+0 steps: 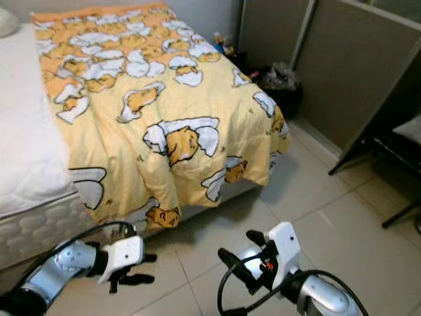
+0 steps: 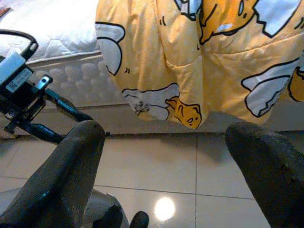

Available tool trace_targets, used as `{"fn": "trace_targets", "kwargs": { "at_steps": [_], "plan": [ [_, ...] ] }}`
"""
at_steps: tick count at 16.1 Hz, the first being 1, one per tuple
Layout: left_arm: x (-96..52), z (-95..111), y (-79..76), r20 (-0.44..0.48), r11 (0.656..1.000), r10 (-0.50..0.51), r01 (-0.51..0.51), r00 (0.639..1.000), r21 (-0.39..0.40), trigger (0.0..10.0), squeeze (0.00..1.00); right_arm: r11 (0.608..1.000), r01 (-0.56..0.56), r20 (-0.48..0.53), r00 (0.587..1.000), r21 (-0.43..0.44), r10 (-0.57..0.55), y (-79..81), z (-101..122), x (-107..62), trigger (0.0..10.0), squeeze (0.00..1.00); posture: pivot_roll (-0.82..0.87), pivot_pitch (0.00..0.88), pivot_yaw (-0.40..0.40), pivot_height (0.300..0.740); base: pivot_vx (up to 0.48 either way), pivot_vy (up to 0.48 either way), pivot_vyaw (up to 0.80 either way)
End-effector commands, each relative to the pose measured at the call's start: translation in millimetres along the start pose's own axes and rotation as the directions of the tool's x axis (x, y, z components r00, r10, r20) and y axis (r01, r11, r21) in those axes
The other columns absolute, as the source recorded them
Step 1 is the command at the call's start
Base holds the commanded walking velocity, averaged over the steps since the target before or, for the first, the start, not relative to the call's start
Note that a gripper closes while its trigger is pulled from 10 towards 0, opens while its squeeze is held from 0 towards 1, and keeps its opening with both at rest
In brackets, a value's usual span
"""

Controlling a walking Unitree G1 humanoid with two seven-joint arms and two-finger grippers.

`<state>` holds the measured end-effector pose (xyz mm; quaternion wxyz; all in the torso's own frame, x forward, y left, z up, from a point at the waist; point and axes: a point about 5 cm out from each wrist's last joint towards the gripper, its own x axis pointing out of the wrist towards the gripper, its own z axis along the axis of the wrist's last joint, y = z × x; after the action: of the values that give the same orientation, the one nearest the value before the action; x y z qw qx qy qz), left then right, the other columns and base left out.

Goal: Clean up the room

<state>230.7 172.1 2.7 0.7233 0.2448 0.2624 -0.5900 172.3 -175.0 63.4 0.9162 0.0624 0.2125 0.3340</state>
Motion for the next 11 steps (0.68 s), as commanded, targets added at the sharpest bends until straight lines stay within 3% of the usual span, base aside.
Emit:
{"fn": "trace_targets", "kwargs": {
  "at_steps": [1,2,3,4,5,6,7,10,11],
  "plan": [
    [-1.2,6,5.5,0.04,0.999,0.032,-0.032,0.999,0.012,10.0,1.0,1.0,0.018,0.01,1.0,0.007,-0.018,-3.7,1,-0.7,10.0,0.0,-0.16,0.011,-0.007,0.74,0.0,0.0,0.0],
    [2.3,31,25.7,0.247,0.968,0.233,-0.2,0.941,-0.15,10.0,1.0,0.996,0.084,0.063,0.994,0.013,-0.085,-10.1,6,4.0,10.0,0.0,-0.16,0.003,-0.002,0.74,0.0,0.0,0.0],
    [3.1,41,30.3,0.318,0.951,0.283,-0.222,0.905,-0.217,10.0,1.0,0.993,0.113,0.085,0.99,0.019,-0.114,-13.0,8,5.8,10.0,0.0,-0.16,0.001,-0.001,0.74,0.0,0.0,0.0],
    [4.4,56,39.4,0.382,0.899,0.418,-0.314,0.824,-0.305,10.0,1.0,0.978,0.208,0.131,0.969,0.017,-0.209,-22.2,13,7.5,10.0,0.0,-0.16,0.0,0.003,0.74,0.0,0.0,0.0],
    [2.8,75,48.7,0.433,0.809,0.576,-0.409,0.693,-0.422,10.0,1.0,0.948,0.318,0.185,0.931,0.012,-0.315,-32.0,21,8.2,10.0,0.0,-0.16,0.0,0.005,0.74,0.0,0.0,0.0],
    [-8.0,91,62.6,0.37,0.568,0.818,-0.519,0.441,-0.638,10.0,1.0,0.887,0.46,0.267,0.851,0.033,-0.451,-44.6,33,8.3,10.0,0.0,-0.17,0.0,0.01,0.74,0.0,0.0,0.0],
    [-14.9,90,66.3,0.278,0.434,0.899,-0.592,0.339,-0.679,10.0,1.0,0.871,0.49,0.301,0.828,0.019,-0.473,-45.2,40,10.6,10.0,0.0,-0.17,0.0,0.009,0.74,0.0,0.0,0.0],
    [-24.4,86,68.2,0.177,0.3,0.953,-0.703,0.244,-0.645,10.0,1.0,0.853,0.522,0.344,0.801,0.0,-0.49,-42.8,49,17.3,10.0,0.0,-0.17,0.0,0.008,0.74,0.0,0.0,0.0],
    [-26.7,83,69.1,0.146,0.267,0.963,-0.716,0.227,-0.646,10.0,1.0,0.851,0.526,0.352,0.796,0.0,-0.492,-42.8,51,19.0,10.0,0.0,-0.17,0.0,0.008,0.74,0.0,0.0,0.0]
  ]
}}
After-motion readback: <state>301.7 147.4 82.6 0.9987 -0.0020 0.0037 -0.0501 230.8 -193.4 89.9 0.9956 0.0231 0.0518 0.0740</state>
